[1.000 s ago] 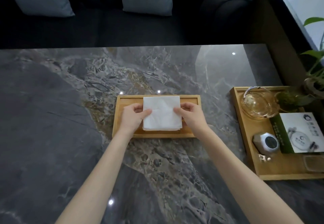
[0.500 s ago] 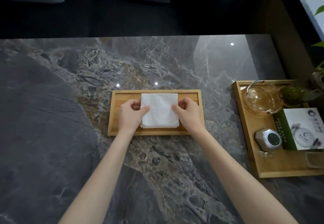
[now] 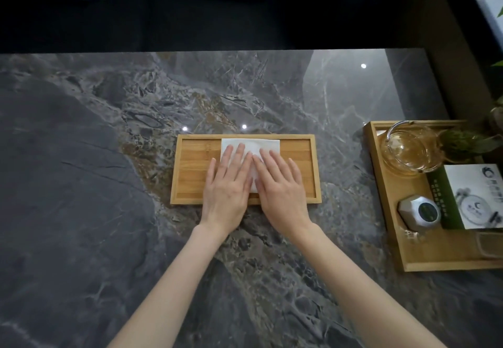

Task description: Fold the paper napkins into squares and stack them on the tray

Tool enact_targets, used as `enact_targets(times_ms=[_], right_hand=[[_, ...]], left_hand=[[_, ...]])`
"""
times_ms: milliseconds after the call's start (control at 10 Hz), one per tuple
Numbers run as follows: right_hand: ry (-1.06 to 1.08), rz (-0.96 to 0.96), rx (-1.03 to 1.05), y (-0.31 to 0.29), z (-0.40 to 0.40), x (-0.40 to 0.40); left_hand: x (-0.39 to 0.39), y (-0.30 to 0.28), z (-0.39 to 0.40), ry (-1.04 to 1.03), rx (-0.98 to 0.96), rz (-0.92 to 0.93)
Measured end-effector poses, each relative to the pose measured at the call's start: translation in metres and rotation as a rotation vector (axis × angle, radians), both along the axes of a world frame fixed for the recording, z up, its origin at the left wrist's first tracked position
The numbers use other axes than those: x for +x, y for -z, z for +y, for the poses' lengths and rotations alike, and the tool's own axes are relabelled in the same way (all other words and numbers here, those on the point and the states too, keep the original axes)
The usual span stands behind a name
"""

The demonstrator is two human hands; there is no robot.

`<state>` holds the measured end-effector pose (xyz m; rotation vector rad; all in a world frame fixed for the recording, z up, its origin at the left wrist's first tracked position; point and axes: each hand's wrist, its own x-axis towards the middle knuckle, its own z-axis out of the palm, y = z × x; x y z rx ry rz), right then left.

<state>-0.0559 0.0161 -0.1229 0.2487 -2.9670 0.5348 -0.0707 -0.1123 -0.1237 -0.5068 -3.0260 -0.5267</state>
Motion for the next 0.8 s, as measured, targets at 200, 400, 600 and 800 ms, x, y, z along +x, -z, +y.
enact_targets(times_ms=[200, 400, 600, 800], right_hand=[[0.018, -0.143, 0.113, 0.011, 0.009, 0.004], [0.017, -0.175, 0.120, 0.004, 0.019, 0.003], [0.131, -0.153, -0.115, -0.021, 0.026, 0.000], [0.391, -0.177, -0.618, -0.061, 0.036, 0.000]], left_hand=[[0.004, 0.010, -0.011, -0.073, -0.060, -0.125], [0.005, 0.002, -0.026, -0.060, -0.023, -0.151], [0.002, -0.023, -0.033, -0.137, 0.165, -0.174], [0.004, -0.069, -0.036, -0.227, 0.443, -0.251]])
